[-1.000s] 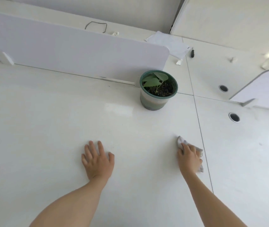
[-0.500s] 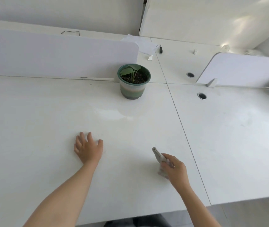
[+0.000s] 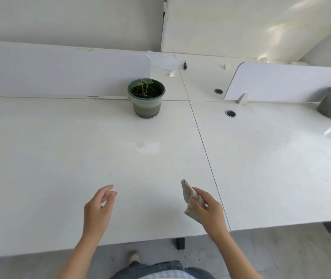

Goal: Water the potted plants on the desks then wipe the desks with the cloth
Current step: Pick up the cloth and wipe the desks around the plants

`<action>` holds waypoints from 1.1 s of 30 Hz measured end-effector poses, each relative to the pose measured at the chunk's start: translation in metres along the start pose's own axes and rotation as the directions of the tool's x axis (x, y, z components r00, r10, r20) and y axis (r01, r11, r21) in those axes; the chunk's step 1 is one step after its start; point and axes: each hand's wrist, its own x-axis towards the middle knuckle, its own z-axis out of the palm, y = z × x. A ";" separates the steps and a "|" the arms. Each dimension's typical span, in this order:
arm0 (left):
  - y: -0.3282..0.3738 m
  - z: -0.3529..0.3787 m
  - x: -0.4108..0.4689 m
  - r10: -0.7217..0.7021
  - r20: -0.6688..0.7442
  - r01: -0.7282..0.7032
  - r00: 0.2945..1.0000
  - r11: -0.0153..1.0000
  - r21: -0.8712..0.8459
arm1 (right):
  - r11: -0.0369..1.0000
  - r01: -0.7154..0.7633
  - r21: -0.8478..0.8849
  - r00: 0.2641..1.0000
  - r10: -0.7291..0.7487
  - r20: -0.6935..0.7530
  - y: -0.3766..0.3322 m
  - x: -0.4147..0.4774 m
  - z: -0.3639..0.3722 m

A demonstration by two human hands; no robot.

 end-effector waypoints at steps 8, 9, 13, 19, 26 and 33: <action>-0.004 0.068 -0.124 -0.124 0.068 0.128 0.990 0.990 -0.059 | 0.982 0.123 -0.145 0.969 -0.087 0.232 0.020 -0.035 -0.049; -0.003 0.073 -0.135 -0.132 0.072 0.135 0.989 0.990 -0.045 | 0.973 0.138 -0.185 0.956 -0.082 0.281 0.025 -0.039 -0.055; -0.008 0.086 -0.176 -0.178 0.061 0.178 0.982 0.984 0.004 | 0.930 0.185 -0.317 0.896 -0.027 0.444 0.048 -0.054 -0.068; -0.034 0.070 -0.235 -0.295 -0.098 0.297 0.950 0.955 0.002 | 0.924 0.185 -0.333 0.873 0.000 0.487 0.067 -0.077 -0.060; -0.059 0.029 -0.307 -0.447 -0.296 0.423 0.844 0.895 -0.144 | 0.874 0.277 -0.400 0.745 0.067 0.663 0.080 -0.122 -0.014; -0.092 -0.044 -0.333 -0.486 -0.337 0.433 0.806 0.873 -0.223 | 0.750 0.467 -0.469 0.659 0.059 0.750 0.078 -0.172 0.068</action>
